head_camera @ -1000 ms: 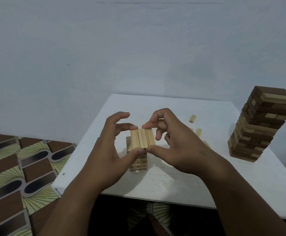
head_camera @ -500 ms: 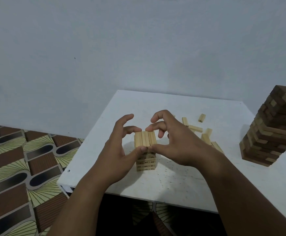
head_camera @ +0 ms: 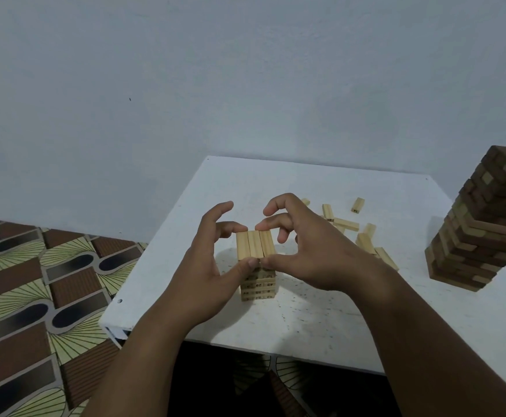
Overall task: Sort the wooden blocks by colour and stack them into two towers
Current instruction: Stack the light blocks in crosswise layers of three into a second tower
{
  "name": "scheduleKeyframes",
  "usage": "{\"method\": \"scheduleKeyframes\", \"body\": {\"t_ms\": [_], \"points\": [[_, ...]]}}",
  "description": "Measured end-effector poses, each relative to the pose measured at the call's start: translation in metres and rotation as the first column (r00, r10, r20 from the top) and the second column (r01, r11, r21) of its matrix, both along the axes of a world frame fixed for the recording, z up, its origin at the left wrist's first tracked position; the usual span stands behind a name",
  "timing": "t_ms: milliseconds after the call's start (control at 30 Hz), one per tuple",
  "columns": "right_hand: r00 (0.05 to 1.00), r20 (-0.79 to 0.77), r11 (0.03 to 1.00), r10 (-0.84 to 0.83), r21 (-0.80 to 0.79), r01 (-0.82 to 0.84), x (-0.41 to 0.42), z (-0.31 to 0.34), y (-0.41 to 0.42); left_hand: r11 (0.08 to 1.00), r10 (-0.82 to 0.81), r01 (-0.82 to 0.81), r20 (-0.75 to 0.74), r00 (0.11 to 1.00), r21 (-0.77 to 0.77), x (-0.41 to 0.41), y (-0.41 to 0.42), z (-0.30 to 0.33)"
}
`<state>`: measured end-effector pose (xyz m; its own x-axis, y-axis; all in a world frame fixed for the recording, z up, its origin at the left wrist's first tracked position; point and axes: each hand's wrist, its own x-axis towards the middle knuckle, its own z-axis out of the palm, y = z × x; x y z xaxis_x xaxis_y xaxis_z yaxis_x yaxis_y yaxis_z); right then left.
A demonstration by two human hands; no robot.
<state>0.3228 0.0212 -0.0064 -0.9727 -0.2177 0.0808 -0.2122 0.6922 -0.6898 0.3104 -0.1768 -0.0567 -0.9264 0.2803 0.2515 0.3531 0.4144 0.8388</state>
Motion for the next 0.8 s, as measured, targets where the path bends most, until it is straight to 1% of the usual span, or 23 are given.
{"method": "scheduleKeyframes", "body": {"t_ms": [333,600,800], "points": [[1.0,-0.007,1.0,-0.002,-0.02,0.002,0.0,-0.0021,0.0021,1.0,-0.017,0.017,0.024,1.0,0.024,0.0018,-0.003,0.0002],[1.0,-0.01,0.999,-0.016,-0.04,0.016,0.0006,-0.007,0.0042,0.996,-0.011,0.009,0.015,1.0,0.086,0.0022,-0.0046,0.0005],[1.0,-0.009,0.999,-0.014,-0.037,0.013,-0.0003,-0.0075,0.0055,0.996,-0.007,0.005,0.017,1.0,0.086,0.002,-0.0047,0.0001]]}}
